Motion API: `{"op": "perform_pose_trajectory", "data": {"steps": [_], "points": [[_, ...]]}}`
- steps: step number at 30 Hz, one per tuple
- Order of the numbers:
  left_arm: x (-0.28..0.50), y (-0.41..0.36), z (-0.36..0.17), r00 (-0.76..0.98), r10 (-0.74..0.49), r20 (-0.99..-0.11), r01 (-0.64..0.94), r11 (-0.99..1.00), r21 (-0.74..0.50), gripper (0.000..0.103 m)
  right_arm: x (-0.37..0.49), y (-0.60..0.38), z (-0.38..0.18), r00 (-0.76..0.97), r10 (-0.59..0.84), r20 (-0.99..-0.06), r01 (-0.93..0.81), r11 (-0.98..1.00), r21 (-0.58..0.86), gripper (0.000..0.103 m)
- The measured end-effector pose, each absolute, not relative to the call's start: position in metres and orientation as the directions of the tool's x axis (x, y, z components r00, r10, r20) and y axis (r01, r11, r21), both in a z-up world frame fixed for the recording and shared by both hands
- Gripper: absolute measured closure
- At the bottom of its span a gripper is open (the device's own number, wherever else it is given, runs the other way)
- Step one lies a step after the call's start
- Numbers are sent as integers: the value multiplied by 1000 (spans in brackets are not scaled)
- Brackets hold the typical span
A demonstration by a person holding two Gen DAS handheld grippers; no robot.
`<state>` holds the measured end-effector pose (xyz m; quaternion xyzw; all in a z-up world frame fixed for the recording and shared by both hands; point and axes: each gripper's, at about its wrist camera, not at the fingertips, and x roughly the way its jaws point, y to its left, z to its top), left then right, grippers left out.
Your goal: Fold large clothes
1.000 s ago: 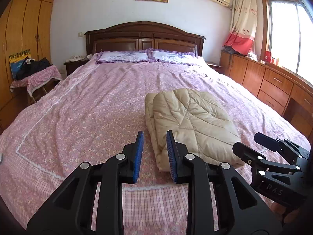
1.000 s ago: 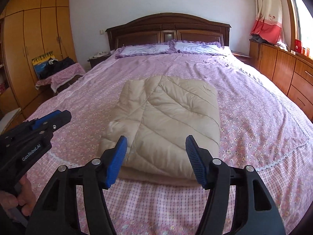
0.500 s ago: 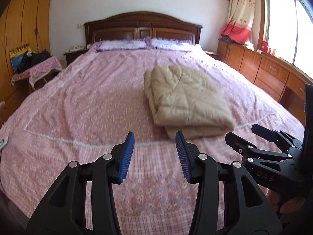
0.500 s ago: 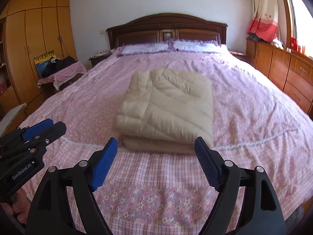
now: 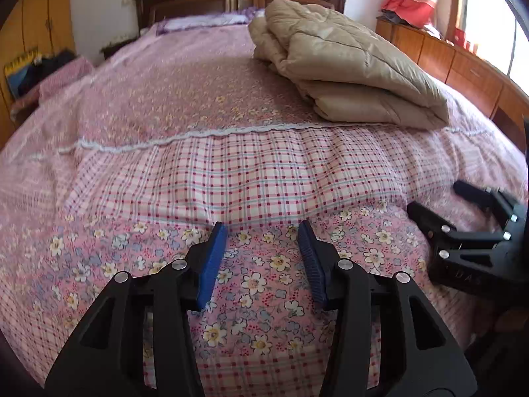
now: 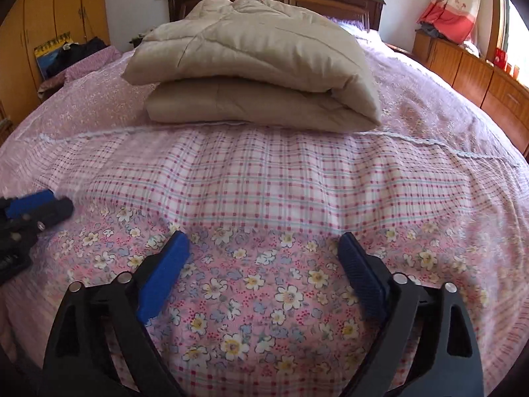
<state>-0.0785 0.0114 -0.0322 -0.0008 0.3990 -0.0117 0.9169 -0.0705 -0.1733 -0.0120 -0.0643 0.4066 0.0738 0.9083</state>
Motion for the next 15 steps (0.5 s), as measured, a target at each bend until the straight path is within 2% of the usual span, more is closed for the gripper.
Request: {"op": "perform_pose_trajectory", "data": {"steps": [7,10,15], "points": [[-81,-3,-38,710,39,-703,10,998,65,48,-68,-166,-14,671,63,-738,-187,979,-86,8],[-79,-4,-37,714,40,-699,3,998,59,43,-69,-164,-13,674,56,-737,-178,980,-89,7],[-79,-2,-37,718,43,-695,-2,998,59,41,-75,-165,-15,703,39,-710,-143,986,-87,6]]}}
